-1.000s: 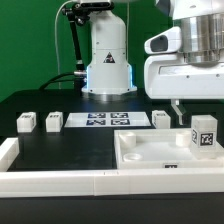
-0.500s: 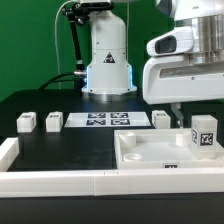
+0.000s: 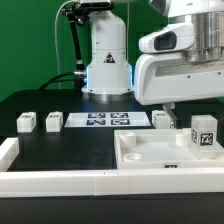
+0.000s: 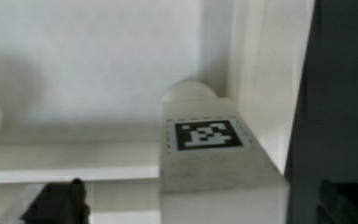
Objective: Assemble square table
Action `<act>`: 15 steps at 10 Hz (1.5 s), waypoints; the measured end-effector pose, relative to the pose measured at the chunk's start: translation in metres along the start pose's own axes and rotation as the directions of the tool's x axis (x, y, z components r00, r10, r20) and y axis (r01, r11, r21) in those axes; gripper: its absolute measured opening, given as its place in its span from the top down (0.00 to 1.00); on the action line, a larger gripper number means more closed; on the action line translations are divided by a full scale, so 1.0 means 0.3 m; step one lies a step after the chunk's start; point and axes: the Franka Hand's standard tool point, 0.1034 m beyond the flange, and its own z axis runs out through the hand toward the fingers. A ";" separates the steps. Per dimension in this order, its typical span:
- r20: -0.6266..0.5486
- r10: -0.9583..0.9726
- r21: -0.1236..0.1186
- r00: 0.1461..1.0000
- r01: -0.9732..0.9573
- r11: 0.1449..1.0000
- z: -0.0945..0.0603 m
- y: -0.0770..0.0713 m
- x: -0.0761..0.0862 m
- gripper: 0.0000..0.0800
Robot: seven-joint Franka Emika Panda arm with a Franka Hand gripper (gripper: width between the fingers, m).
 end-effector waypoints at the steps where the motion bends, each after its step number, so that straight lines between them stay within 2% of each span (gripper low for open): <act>1: 0.000 0.007 0.000 1.000 -0.007 1.000 0.001 0.001 -0.001 0.19; 2: 0.001 0.006 -0.001 1.000 -0.006 1.000 0.001 0.001 -0.001 0.31; 3: 0.001 0.006 -0.001 1.000 -0.006 1.000 0.001 0.001 -0.002 0.54; 4: 0.001 0.015 0.000 1.000 -0.015 1.000 0.001 0.001 -0.002 0.54; 5: 0.001 0.031 -0.001 1.000 -0.031 1.000 0.001 0.001 -0.002 0.64; 9: 0.001 0.224 0.001 0.975 -0.224 0.975 0.001 -0.001 -0.002 0.64; 10: -0.006 0.359 0.010 0.933 -0.359 0.933 0.001 -0.005 -0.003 0.64; 11: -0.006 0.483 0.008 0.875 -0.483 0.875 0.000 -0.006 -0.006 0.64; 13: -0.008 0.620 0.011 0.785 -0.620 0.785 0.002 -0.007 -0.007 0.64; 15: -0.018 0.753 0.026 0.658 -0.753 0.658 0.002 -0.010 -0.008 0.63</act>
Offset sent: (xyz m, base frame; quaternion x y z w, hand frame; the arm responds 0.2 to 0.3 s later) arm 0.0000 0.0000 0.0000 0.0000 0.0000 0.0000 1.0000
